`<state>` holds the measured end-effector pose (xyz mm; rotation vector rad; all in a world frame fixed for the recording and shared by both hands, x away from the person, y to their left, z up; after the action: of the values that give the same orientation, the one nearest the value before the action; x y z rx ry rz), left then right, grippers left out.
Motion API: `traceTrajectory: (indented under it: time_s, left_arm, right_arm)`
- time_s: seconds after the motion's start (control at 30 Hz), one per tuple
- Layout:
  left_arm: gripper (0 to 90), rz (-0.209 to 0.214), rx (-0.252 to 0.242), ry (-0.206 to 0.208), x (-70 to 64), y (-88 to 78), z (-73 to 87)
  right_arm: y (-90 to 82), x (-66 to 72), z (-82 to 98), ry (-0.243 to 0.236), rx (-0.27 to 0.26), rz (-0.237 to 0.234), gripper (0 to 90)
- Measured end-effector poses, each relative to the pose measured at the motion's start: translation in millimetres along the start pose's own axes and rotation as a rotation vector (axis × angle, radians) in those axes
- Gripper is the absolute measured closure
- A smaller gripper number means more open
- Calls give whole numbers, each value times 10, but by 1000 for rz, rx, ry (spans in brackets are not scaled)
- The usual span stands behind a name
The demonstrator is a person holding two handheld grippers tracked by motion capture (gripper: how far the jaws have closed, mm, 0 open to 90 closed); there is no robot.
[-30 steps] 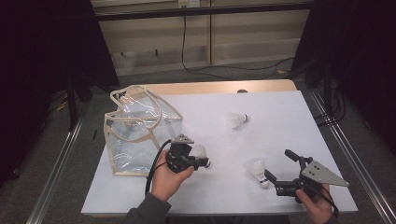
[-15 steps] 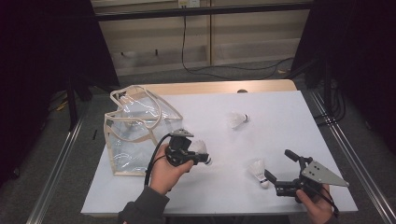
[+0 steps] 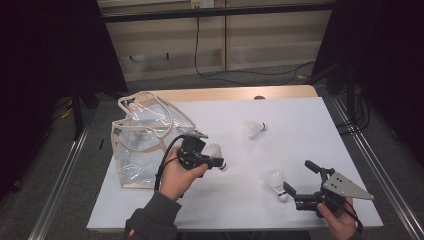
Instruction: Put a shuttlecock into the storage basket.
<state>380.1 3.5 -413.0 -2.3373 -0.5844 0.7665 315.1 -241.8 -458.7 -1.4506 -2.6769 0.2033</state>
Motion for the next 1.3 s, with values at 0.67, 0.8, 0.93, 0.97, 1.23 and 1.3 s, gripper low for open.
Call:
traceTrajectory:
  time_s: [0.67,0.8,0.93,0.97,1.23,1.3]
  left_arm:
    - [874,9,10,6,-35,-103,-199]
    - [874,6,20,10,-38,-121,-239]
    - [874,5,24,13,-46,-144,-283]
    - [874,5,27,14,-45,-152,-293]
    - [873,7,24,4,-43,-200,-363]
    - [873,9,27,8,-46,-218,-379]
  right_arm:
    - [-1,9,-1,-1,0,-4,2]
    - [-1,9,0,-2,0,-3,2]
    - [-2,9,1,-2,1,-5,2]
    - [-2,8,1,-1,1,-4,2]
    - [-4,7,-1,-2,0,-3,2]
    - [-4,8,-2,-2,0,-4,2]
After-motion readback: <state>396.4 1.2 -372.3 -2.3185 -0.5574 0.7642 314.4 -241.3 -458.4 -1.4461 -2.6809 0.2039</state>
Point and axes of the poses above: each handheld gripper's, and its own axes: y roughly forward along the jaws, z roughly out of its underside, x roughly to its left, the point moved 9 cm from there along y, roughly forward along the jaws
